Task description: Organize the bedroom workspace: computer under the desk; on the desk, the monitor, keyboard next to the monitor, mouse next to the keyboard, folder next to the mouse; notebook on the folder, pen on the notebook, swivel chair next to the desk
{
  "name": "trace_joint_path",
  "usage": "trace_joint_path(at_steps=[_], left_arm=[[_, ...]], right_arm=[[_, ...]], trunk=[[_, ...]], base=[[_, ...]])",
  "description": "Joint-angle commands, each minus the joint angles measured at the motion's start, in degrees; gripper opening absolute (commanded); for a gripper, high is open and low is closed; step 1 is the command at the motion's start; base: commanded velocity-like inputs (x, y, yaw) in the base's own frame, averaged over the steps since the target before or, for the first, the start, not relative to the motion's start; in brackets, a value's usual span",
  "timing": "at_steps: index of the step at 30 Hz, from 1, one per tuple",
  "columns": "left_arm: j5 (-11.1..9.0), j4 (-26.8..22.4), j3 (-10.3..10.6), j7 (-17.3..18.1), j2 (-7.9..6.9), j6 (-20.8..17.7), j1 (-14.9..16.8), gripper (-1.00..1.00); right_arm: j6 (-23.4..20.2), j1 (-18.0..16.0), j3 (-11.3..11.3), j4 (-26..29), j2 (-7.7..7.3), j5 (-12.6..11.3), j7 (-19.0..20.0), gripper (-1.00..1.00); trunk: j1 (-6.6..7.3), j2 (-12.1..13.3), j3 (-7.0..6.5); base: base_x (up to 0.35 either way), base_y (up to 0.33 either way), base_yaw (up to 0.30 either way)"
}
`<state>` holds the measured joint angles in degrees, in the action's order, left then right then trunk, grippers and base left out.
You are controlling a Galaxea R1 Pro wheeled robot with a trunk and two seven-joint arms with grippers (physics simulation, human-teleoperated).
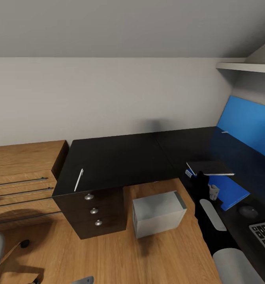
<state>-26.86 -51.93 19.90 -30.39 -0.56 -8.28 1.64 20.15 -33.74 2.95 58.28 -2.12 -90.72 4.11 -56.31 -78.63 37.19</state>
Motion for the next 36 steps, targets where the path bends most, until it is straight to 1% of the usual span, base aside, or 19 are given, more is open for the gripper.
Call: trace_joint_path(at_steps=[1,10,15,19,22,36], left_arm=[[-0.2,-0.1,0.2,-0.4,-0.06,-0.2,0.0,1.00],[-0.2,-0.1,0.2,-0.4,-0.06,-0.2,0.0,1.00],[-0.2,-0.1,0.2,-0.4,-0.06,-0.3,0.0,1.00],[-0.2,-0.1,0.2,-0.4,-0.06,-0.3,0.0,1.00],[-0.2,-0.1,0.2,-0.4,-0.06,-0.3,0.0,1.00],[-0.2,-0.1,0.1,-0.4,-0.06,-0.2,0.0,1.00]], right_arm=[[0.2,0.0,-0.1,0.0,0.06,-0.7,0.7,-1.00],[0.1,0.1,0.0,-0.1,0.19,-0.5,0.1,-1.00],[0.1,0.1,0.1,-0.2,0.08,-0.5,-1.6,-1.00],[0.1,0.1,0.2,-0.2,-0.25,-0.5,-2.9,-1.00],[0.1,0.1,0.2,-0.2,-1.04,-0.5,-3.7,-1.00],[0.2,0.1,0.3,-0.2,-1.32,-0.4,-4.4,-1.00]], trunk=[[0.00,0.0,0.05],[0.00,0.0,0.05],[0.00,0.0,0.05],[0.00,0.0,0.05],[0.00,0.0,0.05],[0.00,0.0,0.05]], base=[[0.000,0.000,0.000],[0.000,0.000,0.000],[0.000,0.000,0.000],[0.000,0.000,0.000],[0.000,0.000,0.000],[0.000,0.000,0.000]])
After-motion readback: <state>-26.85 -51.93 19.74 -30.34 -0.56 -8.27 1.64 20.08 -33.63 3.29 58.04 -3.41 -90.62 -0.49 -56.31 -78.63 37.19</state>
